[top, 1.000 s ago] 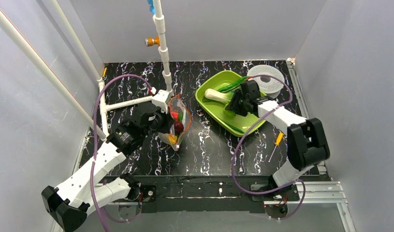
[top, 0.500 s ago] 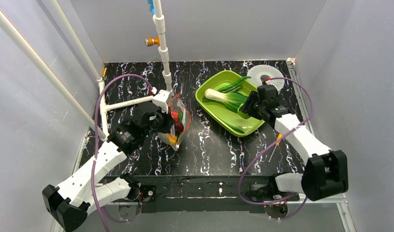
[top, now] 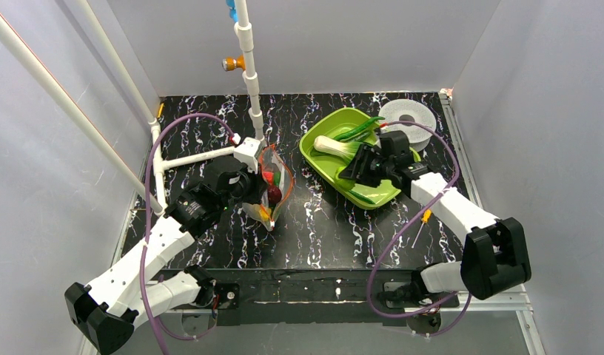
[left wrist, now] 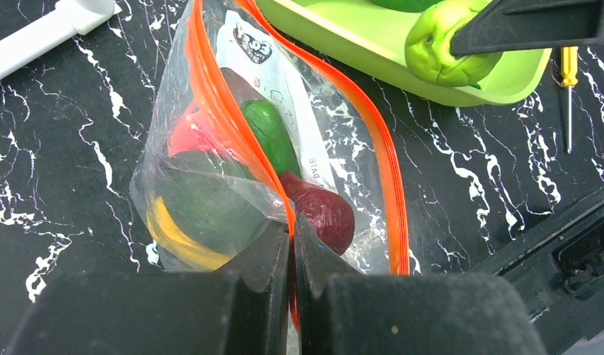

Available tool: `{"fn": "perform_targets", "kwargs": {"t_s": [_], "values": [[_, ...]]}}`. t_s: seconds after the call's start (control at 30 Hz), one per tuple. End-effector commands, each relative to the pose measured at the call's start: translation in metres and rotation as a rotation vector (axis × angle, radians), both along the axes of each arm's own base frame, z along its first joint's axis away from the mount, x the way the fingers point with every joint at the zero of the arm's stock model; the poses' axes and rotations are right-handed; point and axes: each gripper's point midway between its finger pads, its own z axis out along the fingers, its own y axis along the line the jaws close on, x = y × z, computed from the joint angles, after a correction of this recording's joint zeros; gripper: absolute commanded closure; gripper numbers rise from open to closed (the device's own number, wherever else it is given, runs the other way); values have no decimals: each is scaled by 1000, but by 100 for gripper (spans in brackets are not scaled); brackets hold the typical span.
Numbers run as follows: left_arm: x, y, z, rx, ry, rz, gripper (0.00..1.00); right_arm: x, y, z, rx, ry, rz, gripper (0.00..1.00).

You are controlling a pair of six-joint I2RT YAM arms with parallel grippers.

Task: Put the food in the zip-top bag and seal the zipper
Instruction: Pick up the fake fruit from the bin, then place the fake fruit in the zipper food storage bag.

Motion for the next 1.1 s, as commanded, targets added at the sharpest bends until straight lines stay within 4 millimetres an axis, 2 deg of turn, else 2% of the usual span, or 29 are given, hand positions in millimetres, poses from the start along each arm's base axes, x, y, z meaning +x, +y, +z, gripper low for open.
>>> {"fn": "perform_targets", "kwargs": {"t_s": [0.0,0.1,0.2,0.3,0.37,0.53,0.63,0.73,0.83,0.9,0.97,1.07], "values": [[0,2,9,-4,-12,11,100,-14,68,91,153,-213,231,99],[1,2,10,-3,-15,15,100,-34,96,121,197,-286,331,99],[0,2,11,-8,-17,11,100,-48,115,148,275,-362,391,96],[0,2,12,-13,-22,11,100,-53,130,162,357,-400,406,94],[-1,2,14,-17,-23,8,100,-51,139,162,386,-395,411,92],[-1,4,16,-24,-36,15,100,-39,161,150,403,-321,407,90],[-2,4,19,-31,-45,14,100,-39,175,143,422,-291,437,87],[-2,5,20,-38,-60,17,100,-39,184,121,374,-261,435,82],[-2,6,19,-41,-71,31,100,-32,184,95,256,-243,382,77],[-5,6,17,-42,-68,42,100,-24,178,82,152,-250,336,70],[-10,3,17,-54,-52,42,100,-21,173,76,70,-243,334,65],[-17,9,22,-77,-26,75,100,-21,171,78,44,-237,330,53]]}}
